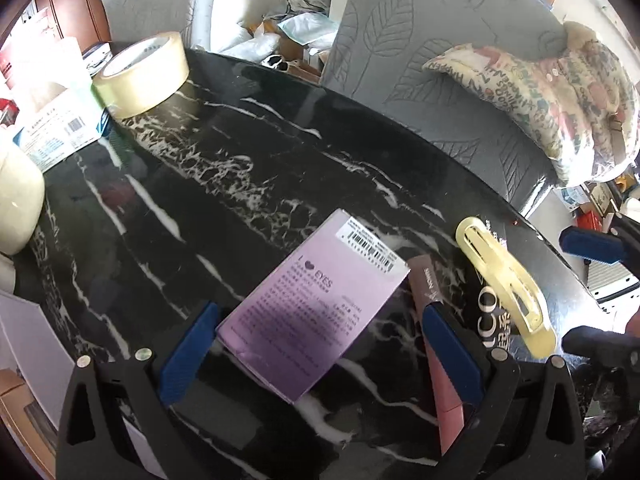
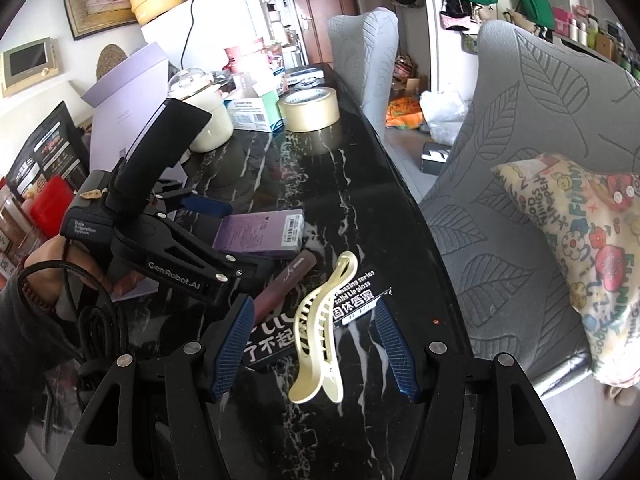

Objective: Organize rigid objects
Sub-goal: 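Grasp the purple EYES box with the left gripper while the right grasps the cream claw clip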

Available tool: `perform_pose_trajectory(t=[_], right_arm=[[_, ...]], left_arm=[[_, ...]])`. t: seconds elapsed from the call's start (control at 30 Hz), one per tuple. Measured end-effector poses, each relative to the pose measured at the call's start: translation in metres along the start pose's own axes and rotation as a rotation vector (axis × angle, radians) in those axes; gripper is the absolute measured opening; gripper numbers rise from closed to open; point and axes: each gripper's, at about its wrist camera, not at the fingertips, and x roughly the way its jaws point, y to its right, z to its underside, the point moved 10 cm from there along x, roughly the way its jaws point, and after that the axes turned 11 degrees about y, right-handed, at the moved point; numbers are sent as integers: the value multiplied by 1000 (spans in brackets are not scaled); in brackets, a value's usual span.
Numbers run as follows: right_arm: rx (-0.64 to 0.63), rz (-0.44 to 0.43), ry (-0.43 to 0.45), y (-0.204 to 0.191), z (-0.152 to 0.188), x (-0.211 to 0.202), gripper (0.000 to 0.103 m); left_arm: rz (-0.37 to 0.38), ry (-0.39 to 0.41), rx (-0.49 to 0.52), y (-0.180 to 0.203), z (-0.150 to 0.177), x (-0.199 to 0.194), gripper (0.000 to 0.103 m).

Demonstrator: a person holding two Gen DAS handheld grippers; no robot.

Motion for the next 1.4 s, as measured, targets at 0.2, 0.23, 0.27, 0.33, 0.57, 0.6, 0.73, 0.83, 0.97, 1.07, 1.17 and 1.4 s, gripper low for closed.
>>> perform_pose_trajectory(t=[0.2, 0.23, 0.27, 0.33, 0.57, 0.6, 0.73, 0.83, 0.97, 1.07, 1.17, 1.4], right_arm=[[10, 7, -11, 5, 2, 3, 63], [11, 6, -14, 6, 2, 4, 63], [13, 5, -17, 6, 3, 4, 63], [19, 6, -23, 7, 6, 4, 63], [55, 5, -36, 13, 10, 3, 63], [60, 4, -39, 14, 11, 3, 63], [66, 4, -42, 18, 13, 3, 63], [73, 4, -43, 20, 15, 1, 63], [83, -9, -42, 19, 18, -1, 63], [92, -20, -37, 17, 20, -3, 63], [89, -35, -36, 14, 22, -2, 63], [87, -76, -45, 7, 26, 8, 55]], left_arm=[[-36, -68, 96, 9, 4, 14, 103], [-35, -66, 114, 11, 3, 14, 103], [-33, -72, 126, 13, 2, 14, 102], [-25, -77, 137, 17, 0, 15, 97], [-6, -26, 151, 31, -9, 4, 51], [-13, -22, 153, 32, -9, 3, 51], [-33, -14, 133, 37, 2, -5, 51], [-50, -19, 93, 35, 13, -13, 51], [-82, -18, 41, 33, 29, -24, 51], [-103, -12, 1, 35, 44, -32, 51], [-127, -2, -37, 38, 59, -43, 51], [-192, 34, -143, 38, 88, -61, 51]])
